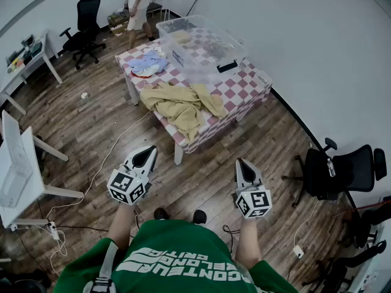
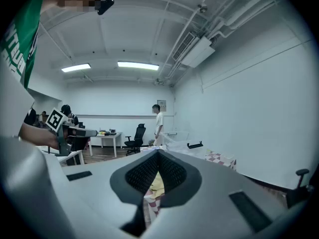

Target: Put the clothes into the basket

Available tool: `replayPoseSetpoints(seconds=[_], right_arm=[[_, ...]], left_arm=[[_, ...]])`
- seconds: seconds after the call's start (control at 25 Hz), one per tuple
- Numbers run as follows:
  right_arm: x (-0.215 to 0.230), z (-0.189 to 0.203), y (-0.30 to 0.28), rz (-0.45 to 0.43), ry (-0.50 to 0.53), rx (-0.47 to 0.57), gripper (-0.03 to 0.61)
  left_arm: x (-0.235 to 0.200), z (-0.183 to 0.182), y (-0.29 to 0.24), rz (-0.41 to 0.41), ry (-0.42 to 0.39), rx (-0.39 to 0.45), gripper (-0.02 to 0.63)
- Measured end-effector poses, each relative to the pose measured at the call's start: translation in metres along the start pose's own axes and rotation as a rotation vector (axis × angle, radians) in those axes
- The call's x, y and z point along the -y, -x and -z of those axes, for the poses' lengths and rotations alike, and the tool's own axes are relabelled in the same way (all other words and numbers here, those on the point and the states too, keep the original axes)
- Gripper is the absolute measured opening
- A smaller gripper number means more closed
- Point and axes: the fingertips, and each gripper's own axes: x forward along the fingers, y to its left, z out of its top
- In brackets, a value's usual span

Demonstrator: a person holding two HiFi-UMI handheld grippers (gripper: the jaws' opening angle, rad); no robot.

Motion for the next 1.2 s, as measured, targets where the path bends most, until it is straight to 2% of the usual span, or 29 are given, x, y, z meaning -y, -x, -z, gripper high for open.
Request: replayPoseSetpoints(seconds=[0.52,0.84,1.2], right_arm=[[-0.04,0.008,-0.005,-0.004,-0.017,-0.012,0.008],[-0.064,0.022,-0.014,0.04,-0.032,-0.047,0.008],[-0.074,0.036,-0.053,-0.004,-0.037,-0.082,0.008]], left_arm=[[-0.025,0.007,0.031,0.008,0.008,-0.012,-0.005],[-0.055,0.019,0.05,0.023,0.016,-0.039,-0.005],[-0.089,0.038,0.031,0.019,0.03,-0.072,-0.005]])
